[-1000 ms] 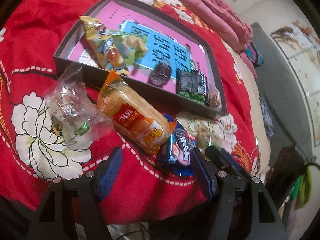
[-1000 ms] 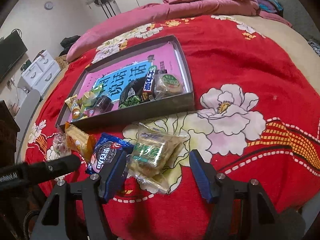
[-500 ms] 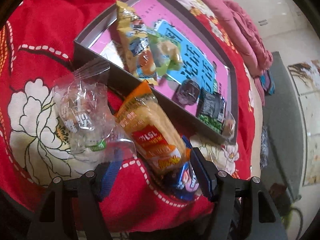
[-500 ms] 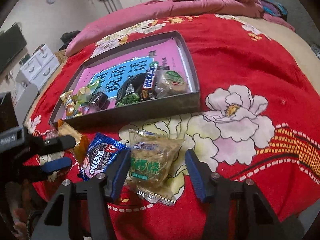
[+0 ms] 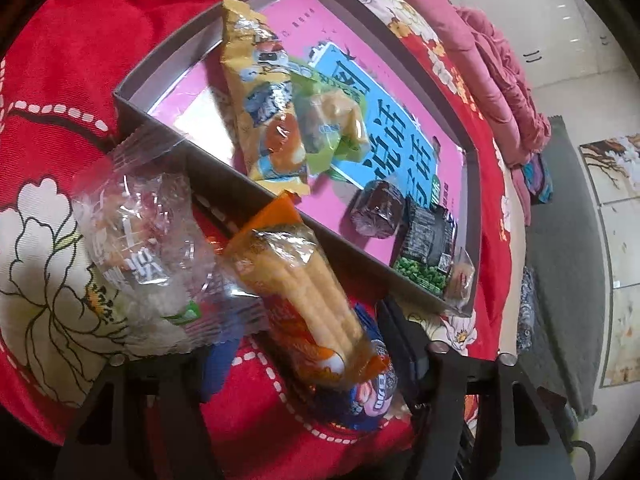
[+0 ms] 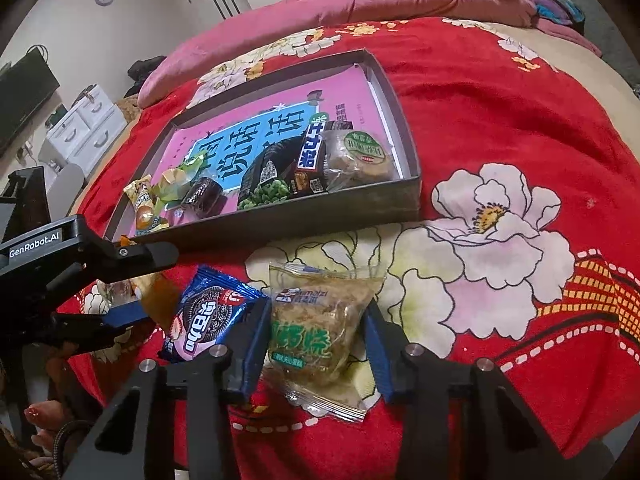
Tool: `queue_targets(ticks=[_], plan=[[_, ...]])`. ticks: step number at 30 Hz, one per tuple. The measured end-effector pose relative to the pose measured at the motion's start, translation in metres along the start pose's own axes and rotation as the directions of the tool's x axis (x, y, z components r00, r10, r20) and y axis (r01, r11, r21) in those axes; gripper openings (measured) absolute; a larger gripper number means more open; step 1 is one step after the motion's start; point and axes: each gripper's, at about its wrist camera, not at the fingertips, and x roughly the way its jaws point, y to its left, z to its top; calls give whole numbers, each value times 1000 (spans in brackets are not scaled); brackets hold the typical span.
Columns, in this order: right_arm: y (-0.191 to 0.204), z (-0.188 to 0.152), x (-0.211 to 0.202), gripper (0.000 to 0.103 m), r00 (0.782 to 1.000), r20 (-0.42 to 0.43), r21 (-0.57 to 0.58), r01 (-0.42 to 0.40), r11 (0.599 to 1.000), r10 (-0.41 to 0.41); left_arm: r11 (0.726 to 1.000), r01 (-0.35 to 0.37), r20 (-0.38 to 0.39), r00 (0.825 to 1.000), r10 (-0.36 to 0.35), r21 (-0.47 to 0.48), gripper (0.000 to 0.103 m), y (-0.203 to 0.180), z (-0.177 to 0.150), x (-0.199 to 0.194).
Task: Organize snacks
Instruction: 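Grasp the orange-topped corn-stick bag with the left gripper while the right grasps the green-label pastry bag, then carry the corn-stick bag with the left gripper while the right carries the pastry bag over the tray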
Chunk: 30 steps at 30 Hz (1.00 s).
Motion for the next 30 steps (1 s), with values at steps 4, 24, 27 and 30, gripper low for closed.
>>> queue_targets(ticks=[4, 24, 27, 30], plan=[[7, -1, 1, 43, 1000, -1, -41, 29, 999, -29, 1000, -6, 3, 1000, 5, 17, 52, 2, 0, 0], [14, 3, -35, 40, 993, 105, -54, 56, 997, -50, 956, 68, 61, 994, -89, 284, 44, -18, -14, -51], [17, 4, -39, 40, 992, 116, -53, 51, 997, -44, 948, 76, 71, 992, -103, 310, 44, -20, -13, -60], [19, 5, -43, 40, 990, 131, -55, 54, 997, -46, 940, 80, 79, 991, -112, 330, 44, -21, -13, -67]])
